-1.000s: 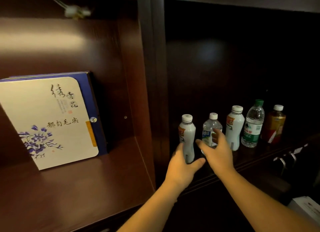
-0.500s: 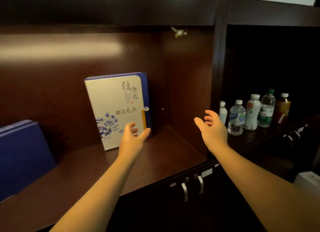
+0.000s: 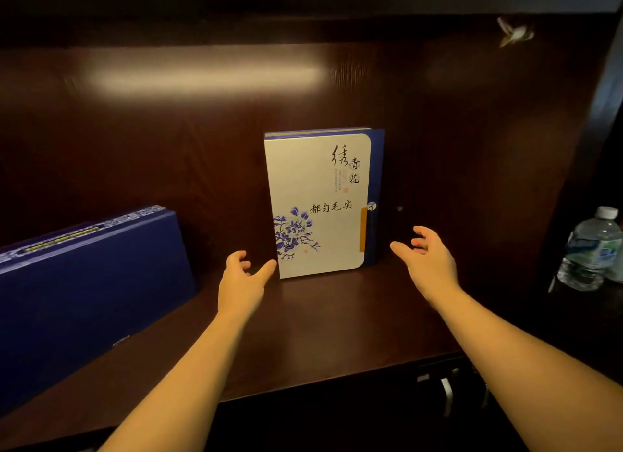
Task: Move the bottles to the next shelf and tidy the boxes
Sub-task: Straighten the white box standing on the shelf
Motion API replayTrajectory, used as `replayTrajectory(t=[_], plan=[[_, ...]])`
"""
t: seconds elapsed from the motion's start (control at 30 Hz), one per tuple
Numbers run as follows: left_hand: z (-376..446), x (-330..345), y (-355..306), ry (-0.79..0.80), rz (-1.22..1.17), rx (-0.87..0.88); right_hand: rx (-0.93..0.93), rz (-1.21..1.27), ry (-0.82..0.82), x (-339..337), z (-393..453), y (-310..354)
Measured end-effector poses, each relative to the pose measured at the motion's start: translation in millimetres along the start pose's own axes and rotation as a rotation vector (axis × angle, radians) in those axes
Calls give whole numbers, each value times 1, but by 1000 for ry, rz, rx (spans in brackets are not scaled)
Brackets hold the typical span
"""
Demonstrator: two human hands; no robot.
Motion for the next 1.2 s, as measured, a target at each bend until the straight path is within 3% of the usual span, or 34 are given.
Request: replayTrajectory(t=[0.43, 0.63, 0.93, 1.2], plan=[[125, 107, 83, 76, -58, -175, 179, 71, 264, 87, 148, -140], [155, 135, 111, 32, -144, -156, 91, 198, 493, 125, 183, -159], [145, 134, 119, -27, -17, -110, 61, 262, 476, 120, 172, -164], [72, 128, 102, -9, 7, -95, 68, 213, 454, 79, 109, -153]])
Point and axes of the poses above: each hand's wrist, its own z-axis towards the middle knuckle, its own x-axis out of the palm, y = z × x, the point moved 4 cm from there along z, towards the middle knuckle, and after that the axes turned 9 degrees about y, right-handed, at the moved point
